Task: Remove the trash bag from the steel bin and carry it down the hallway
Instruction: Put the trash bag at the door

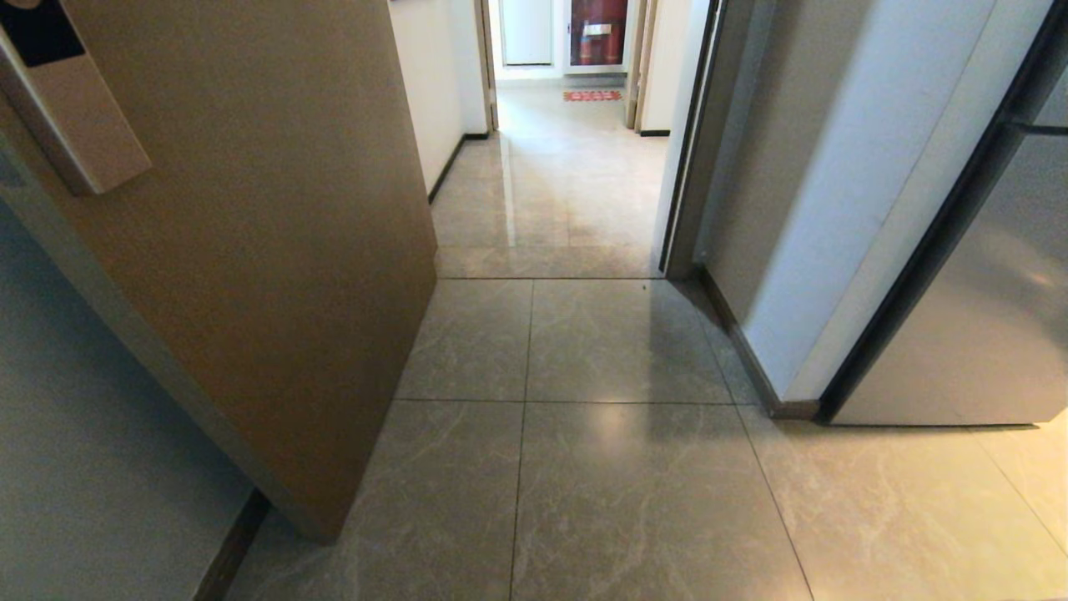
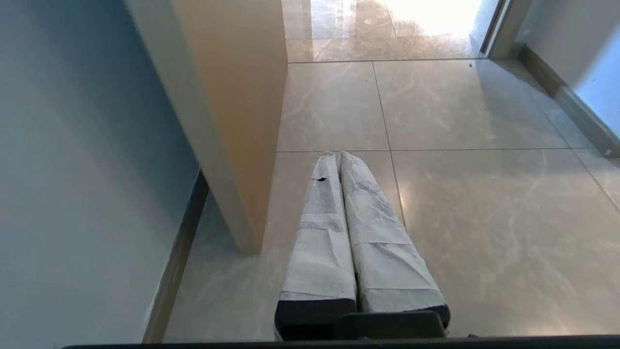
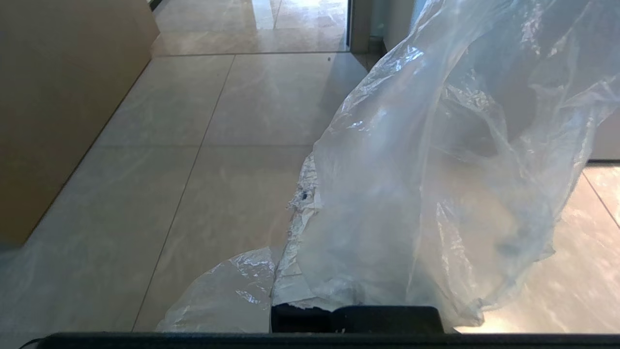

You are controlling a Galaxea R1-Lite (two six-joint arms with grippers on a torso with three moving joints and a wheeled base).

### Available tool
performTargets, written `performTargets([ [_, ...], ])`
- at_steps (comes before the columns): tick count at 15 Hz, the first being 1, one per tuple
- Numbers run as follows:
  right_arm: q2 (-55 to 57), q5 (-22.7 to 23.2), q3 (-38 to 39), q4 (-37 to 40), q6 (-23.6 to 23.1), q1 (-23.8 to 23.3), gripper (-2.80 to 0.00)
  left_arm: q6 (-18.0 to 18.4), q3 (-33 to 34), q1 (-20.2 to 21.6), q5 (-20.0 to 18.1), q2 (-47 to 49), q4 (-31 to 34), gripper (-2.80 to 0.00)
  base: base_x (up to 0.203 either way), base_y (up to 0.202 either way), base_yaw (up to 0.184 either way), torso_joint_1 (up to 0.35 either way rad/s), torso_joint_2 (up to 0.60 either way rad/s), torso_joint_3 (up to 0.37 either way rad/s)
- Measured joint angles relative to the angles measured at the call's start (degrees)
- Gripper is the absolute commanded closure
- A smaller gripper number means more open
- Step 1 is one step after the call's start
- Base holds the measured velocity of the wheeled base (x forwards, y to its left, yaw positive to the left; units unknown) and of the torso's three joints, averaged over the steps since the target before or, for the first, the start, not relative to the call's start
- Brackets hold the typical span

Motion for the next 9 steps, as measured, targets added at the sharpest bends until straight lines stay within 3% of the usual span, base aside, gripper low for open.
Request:
performTargets([
  [9,0.01,0.0,0.0,0.0,-0.02,0.0,0.0,0.26,0.0,0.0,-0.02,0.01,0.01,0.0,0.192,0.0,0.001,0.002,0.0,0.003],
])
